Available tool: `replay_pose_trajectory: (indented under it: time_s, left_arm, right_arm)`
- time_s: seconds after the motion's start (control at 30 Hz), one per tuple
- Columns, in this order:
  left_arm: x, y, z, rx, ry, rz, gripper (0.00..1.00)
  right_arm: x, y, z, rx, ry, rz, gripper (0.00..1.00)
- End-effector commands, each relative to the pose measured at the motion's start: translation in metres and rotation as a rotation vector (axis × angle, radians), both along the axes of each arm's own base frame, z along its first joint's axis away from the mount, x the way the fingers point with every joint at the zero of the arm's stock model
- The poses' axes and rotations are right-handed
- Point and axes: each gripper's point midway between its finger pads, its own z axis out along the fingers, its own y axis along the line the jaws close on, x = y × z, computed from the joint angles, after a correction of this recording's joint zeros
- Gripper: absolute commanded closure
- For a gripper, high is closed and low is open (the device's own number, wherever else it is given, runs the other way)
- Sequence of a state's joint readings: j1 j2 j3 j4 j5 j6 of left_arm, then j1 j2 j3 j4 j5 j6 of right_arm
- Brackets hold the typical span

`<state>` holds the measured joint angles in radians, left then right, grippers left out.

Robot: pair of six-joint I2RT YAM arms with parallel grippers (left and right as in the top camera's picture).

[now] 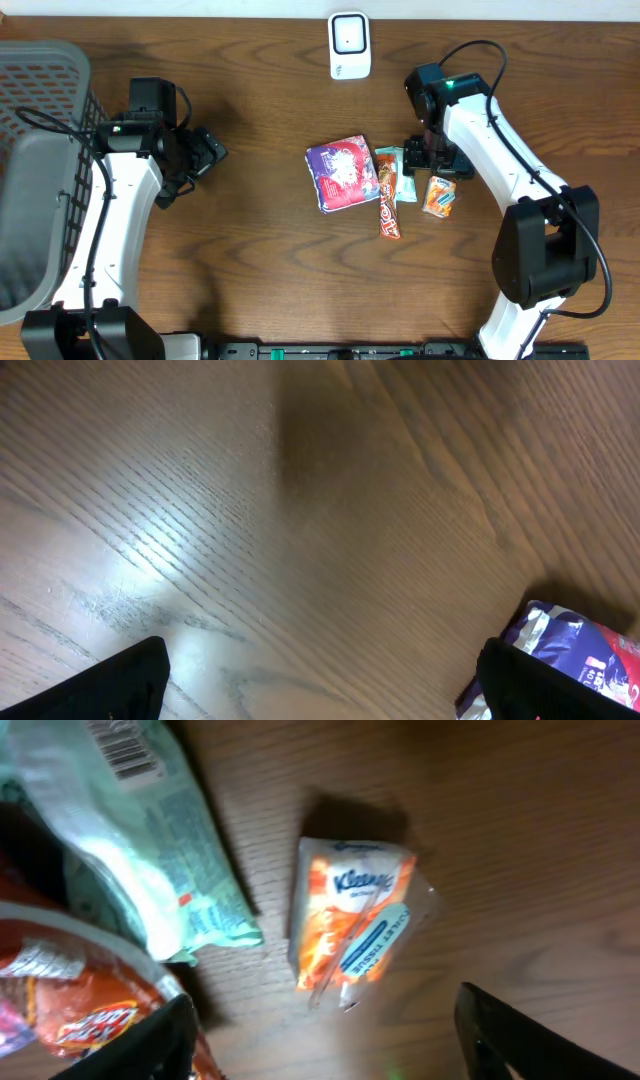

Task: Scan the item barcode
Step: 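Adjust the grip on the Kleenex pack and lift it with the right gripper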

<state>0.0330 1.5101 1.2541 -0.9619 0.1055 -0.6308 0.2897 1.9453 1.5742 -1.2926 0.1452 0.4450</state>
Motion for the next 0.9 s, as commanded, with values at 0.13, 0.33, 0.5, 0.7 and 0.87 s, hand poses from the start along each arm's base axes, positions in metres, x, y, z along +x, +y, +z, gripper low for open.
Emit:
replay_pose_trajectory:
  time_s: [0.13,0.33,0.5,0.7,0.87]
  left_arm:
    - [-0.001,0.003,0.001,0.012,-0.001,0.002,0.02]
    - [-0.001,0.003,0.001,0.012,-0.001,0.002,0.02]
    - [-0.001,0.003,0.001,0.012,-0.001,0.002,0.02]
    - [-0.001,0.003,0.001,0.012,-0.001,0.002,0.02]
    - [-0.001,0.003,0.001,0.012,-0.001,0.002,0.02]
  right_arm:
    - [0.001,-0.009,0.007,-0.055,-0.030,0.007,0.35]
    - [-0.013,-0.012,-0.022,-0.060,0.005,0.002,0.42]
    - [-0.015,-0.012,-0.045,-0.054,-0.014,0.001,0.47]
    - [-0.016,-0.018,-0.066,-0.075,-0.044,0.002,0.61]
    - [-0.018,-0.014,-0.071,-0.047,-0.040,0.000,0.96]
